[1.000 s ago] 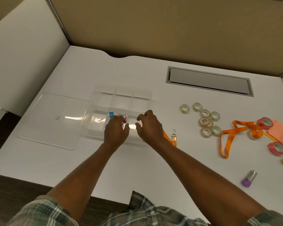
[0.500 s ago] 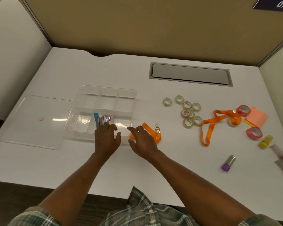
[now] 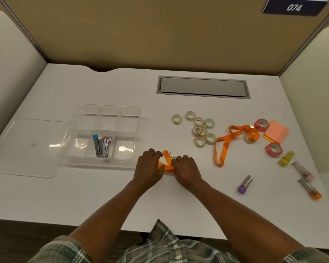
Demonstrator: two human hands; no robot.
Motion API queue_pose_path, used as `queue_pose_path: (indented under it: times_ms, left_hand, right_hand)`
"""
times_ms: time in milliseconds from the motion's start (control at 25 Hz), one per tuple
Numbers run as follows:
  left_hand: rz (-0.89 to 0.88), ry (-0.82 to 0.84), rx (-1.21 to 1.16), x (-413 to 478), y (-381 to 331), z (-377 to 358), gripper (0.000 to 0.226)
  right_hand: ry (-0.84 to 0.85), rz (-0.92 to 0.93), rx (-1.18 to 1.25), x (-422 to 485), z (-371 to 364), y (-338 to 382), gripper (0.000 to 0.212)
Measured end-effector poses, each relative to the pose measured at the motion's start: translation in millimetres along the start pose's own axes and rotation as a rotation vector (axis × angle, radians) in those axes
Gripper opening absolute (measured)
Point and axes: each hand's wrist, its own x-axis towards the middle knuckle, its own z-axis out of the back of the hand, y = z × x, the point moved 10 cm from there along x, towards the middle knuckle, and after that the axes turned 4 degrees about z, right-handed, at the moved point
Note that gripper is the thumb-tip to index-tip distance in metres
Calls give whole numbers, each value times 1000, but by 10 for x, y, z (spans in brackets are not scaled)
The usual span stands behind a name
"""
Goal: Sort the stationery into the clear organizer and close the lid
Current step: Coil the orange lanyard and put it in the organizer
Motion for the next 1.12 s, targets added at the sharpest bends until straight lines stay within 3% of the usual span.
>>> queue_pose_path:
  times_ms: [80,160,360,560,680,760,840,920,1000,1080,1120]
  left_hand:
    - [-11,69,-48,50,-142,-50,57]
    - [14,122,-232,162,-328,32,65]
    - [84,87,-608,668,-859,758,14]
    - [127,-71,-936,1033,-1090,1442,29]
    - [169,-48,-904,1116,-1190,1438,29]
    - [148,65,-803,1067,-1349,1226,20]
    - [64,189,-715,931,-1583,961,12]
    - [-82,268,-567,749,-1875,754,12]
    - [-254,305,-383,581,-2193,619,18]
    - [-341,315,-327,524,-2418,618,21]
    - [-346,293,-354,557,-2465,672,20]
  right_hand:
    - [-43,-58,132,63,284,-135,6]
    - [-69,-85,365,154,643,-265,13]
    - [-20,-215,927,231,1559,-730,15]
    - [195,-352,1480,-48,1925,-991,28]
    - [269,-282,1851,-211,2182,-832,24]
    - [139,-243,2063,-170,2382,-817,24]
    - [-167,-254,2194,-63,2503,-1050,28]
    - [-497,-288,2058,-40,2540,-1419,31]
    - [-695,-345,1503,-170,2561,-1809,31]
    - [-610,-241,850,-250,2552,-1836,30]
    - [-472,-164,703,-245,2411,-1768,31]
